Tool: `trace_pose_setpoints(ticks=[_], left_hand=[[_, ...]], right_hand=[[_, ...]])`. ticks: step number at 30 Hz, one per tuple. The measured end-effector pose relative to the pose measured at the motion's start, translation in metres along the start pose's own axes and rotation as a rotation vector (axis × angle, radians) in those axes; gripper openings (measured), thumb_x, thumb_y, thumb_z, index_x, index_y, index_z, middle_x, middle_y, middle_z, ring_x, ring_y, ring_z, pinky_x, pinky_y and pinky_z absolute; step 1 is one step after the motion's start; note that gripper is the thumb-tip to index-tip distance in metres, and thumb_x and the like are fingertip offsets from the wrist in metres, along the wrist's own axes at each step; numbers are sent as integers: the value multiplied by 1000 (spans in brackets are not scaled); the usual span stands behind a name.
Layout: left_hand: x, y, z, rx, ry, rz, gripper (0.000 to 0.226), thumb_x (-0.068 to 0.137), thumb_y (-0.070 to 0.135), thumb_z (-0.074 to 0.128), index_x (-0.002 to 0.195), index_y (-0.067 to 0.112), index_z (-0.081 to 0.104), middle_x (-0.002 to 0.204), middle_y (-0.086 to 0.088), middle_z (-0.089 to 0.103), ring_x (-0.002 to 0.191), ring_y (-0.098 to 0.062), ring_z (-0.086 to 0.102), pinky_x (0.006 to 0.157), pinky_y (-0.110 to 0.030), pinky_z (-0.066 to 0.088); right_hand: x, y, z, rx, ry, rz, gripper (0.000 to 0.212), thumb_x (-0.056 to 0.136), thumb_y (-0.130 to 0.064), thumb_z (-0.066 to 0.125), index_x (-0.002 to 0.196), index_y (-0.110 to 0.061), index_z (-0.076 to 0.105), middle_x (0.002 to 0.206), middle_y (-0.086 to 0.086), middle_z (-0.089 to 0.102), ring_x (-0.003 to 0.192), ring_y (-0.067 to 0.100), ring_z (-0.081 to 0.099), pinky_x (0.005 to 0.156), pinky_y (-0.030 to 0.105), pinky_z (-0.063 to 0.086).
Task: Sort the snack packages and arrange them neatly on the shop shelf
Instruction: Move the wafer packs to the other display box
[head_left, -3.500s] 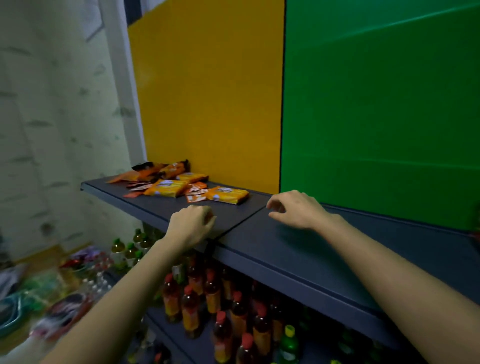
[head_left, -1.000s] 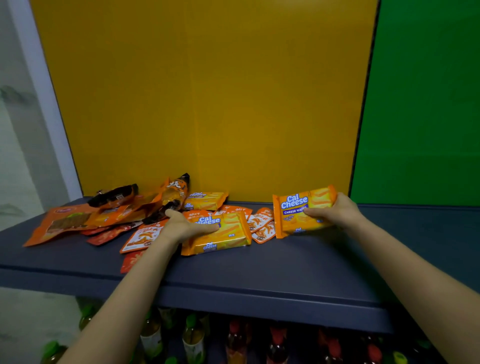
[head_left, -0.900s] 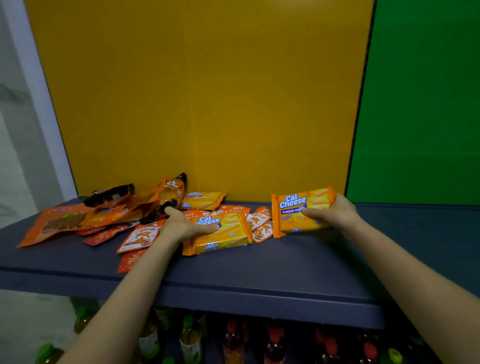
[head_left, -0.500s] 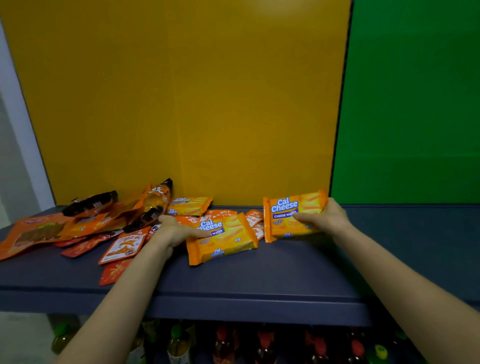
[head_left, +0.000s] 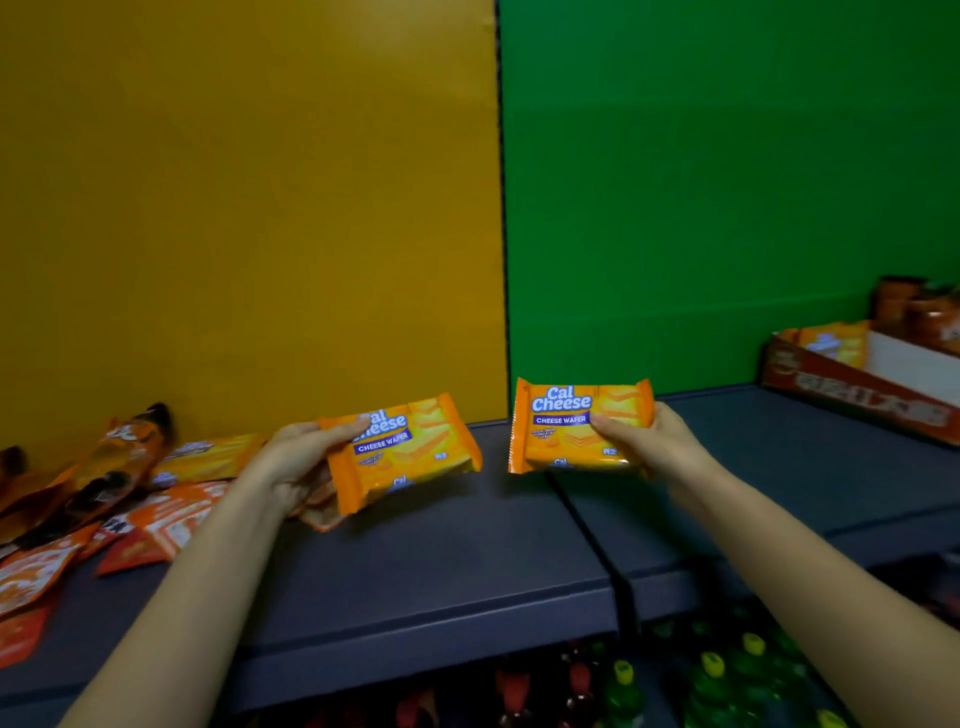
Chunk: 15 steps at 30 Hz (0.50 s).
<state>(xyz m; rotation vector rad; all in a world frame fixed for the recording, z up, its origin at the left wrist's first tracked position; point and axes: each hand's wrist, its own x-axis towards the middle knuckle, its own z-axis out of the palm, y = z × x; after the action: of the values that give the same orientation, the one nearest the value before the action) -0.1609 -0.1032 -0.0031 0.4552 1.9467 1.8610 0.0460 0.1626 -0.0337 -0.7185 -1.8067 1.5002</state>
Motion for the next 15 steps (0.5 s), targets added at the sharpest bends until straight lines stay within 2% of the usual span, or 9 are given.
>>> trace_pose_setpoints(ticks=[2, 3, 5, 7, 9, 10, 13, 15], left_hand=[[-1, 6, 45, -8, -52, 30, 14, 86, 17, 64, 83, 7, 55, 44, -1, 65, 36, -8, 61, 41, -20, 50], [-2, 7, 68, -20, -74, 46, 15, 85, 19, 65, 83, 8, 55, 44, 0, 65, 38, -9, 61, 45, -23, 50], [-2, 8, 114, -21, -107, 73, 19, 83, 24, 67, 82, 11, 54, 43, 3, 64, 50, -14, 59, 56, -26, 43], [-7, 9, 161, -50, -161, 76, 19, 82, 23, 68, 83, 10, 55, 46, 2, 66, 54, -15, 61, 61, -28, 46], [-17, 11, 211, -93, -228, 50, 17, 83, 20, 68, 84, 7, 57, 47, 0, 67, 44, -11, 65, 53, -25, 55], [-23, 11, 236, -108, -253, 43, 16, 84, 18, 67, 81, 6, 57, 46, -1, 67, 41, -8, 64, 47, -22, 54], [-40, 10, 304, -134, -311, 55, 16, 85, 14, 65, 75, 6, 56, 44, 0, 65, 38, -6, 62, 40, -17, 52], [-48, 8, 345, -167, -349, 59, 14, 84, 13, 66, 77, 5, 57, 46, 0, 67, 40, -6, 63, 42, -18, 54]], right_hand=[[-10, -4, -42, 8, 28, -18, 27, 78, -23, 74, 102, -16, 63, 93, 5, 70, 78, 19, 66, 57, 22, 50], [-13, -5, -65, 0, 43, -31, 20, 80, -22, 72, 98, -17, 63, 86, 3, 69, 67, 13, 64, 44, 15, 43], [-21, -7, -111, -29, 82, -64, 13, 83, -21, 69, 93, -18, 63, 75, 0, 66, 47, 1, 59, 32, 11, 30], [-28, -8, -156, -55, 136, -80, 12, 84, -19, 68, 95, -17, 63, 72, -2, 65, 39, -5, 56, 31, 11, 29], [-36, -5, -202, -59, 175, -82, 8, 85, -15, 66, 91, -16, 62, 65, -5, 66, 37, -6, 55, 31, 10, 31], [-41, -4, -224, -65, 193, -71, 7, 85, -14, 66, 90, -15, 63, 65, -5, 67, 39, -6, 56, 33, 10, 33], [-50, 3, -290, -64, 235, -49, 16, 82, -18, 69, 97, -11, 67, 83, 4, 70, 51, 0, 65, 47, 16, 46], [-56, 6, -331, -91, 263, -45, 11, 82, -19, 69, 92, -14, 67, 84, 4, 70, 52, 2, 65, 46, 16, 44]])
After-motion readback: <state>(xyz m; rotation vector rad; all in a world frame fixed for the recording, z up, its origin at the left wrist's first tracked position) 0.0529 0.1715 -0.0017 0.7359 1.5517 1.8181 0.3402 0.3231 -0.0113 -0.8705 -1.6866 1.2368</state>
